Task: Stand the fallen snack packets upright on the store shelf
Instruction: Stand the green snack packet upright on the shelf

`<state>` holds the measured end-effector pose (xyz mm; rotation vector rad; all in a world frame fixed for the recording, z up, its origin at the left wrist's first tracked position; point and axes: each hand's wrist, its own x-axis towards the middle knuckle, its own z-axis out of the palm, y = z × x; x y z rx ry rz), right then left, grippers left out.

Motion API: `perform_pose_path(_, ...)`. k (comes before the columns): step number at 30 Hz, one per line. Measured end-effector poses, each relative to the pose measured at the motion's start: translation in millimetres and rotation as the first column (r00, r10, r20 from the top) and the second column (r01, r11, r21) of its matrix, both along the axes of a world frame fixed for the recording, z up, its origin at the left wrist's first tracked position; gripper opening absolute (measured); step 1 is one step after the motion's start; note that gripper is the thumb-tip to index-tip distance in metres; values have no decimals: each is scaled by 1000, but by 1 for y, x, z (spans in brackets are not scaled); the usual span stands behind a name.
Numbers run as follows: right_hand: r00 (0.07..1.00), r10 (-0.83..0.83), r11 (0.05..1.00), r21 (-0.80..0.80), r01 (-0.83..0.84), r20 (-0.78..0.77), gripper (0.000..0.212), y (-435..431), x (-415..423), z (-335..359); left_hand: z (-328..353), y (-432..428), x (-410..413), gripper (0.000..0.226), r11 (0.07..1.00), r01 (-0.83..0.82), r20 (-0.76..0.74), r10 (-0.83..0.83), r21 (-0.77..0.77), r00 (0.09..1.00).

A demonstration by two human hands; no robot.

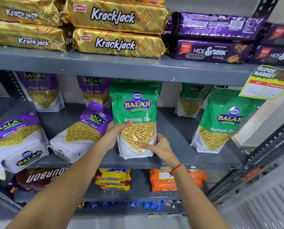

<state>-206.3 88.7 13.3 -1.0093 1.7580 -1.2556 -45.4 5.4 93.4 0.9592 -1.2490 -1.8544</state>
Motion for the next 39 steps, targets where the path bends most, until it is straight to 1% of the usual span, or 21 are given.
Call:
perform_pose_path(1,1000,-1,1000,0,1,-5,80,-1,0,0,-1,-2,-1,32,1000,-14,-3,14,5,1000)
perform_pose_path(3,1000,0,1000,-4,0,-9,75,-2,0,1,-5,-8,0,19,999,-44,-4,44,12,999)
perform_pose_path(4,1000,4,1000,-10,-4,-5,71,-1,0,1,-5,-8,-1,26,999,-50,-10,50,15,999)
perform_pose_path(6,1000,8,1000,-20,-8,3,67,-1,0,1,-2,-6,-3,49,999,-38,-34,38,3,999)
perform_pose_path(7,1000,8,1000,-23,-8,5,67,-1,0,1,0,-4,-3,58,1000,-29,-14,29,0,999)
perform_pose_path(8,1000,8,1000,-22,-8,5,67,-1,0,1,2,-2,-2,63,1000,-15,-4,15,-6,1000)
perform_pose_path(9,1000,7,1000,-23,-7,2,66,-1,-1,1,-3,-7,-3,62,1000,-4,-11,4,-3,1000)
perform_pose_path(11,1000,-2,1000,-27,2,-13,64,-1,-5,3,-12,-19,-4,51,1000,5,-7,-5,-30,1000)
perform_pose_path(14,998,-29,999,-46,27,-47,64,0,-17,8,-12,-24,-12,44,987,56,56,-48,-152,997)
perform_pose_path(18,995,-74,994,-84,68,-74,66,4,-44,14,2,-22,-35,34,948,91,73,-72,-305,995)
perform_pose_path(20,992,-89,992,-91,81,-88,69,6,-58,13,4,-23,-45,37,934,92,70,-72,-345,995)
perform_pose_path(22,990,-94,993,-85,85,-108,69,7,-68,11,3,-25,-53,39,934,72,50,-58,-351,997)
perform_pose_path(27,982,-130,991,-54,124,-139,78,7,-79,-5,3,-28,-68,27,939,25,-10,-30,-342,999)
perform_pose_path(33,978,-147,989,-40,142,-151,82,8,-84,-16,23,-33,-88,13,943,39,-84,-71,-329,994)
perform_pose_path(36,977,-126,992,-27,123,-174,85,8,-86,-17,27,-35,-91,12,937,25,-127,-74,-348,989)
perform_pose_path(39,981,-119,993,-27,116,-154,85,8,-86,-19,27,-36,-87,13,937,24,-126,-73,-349,989)
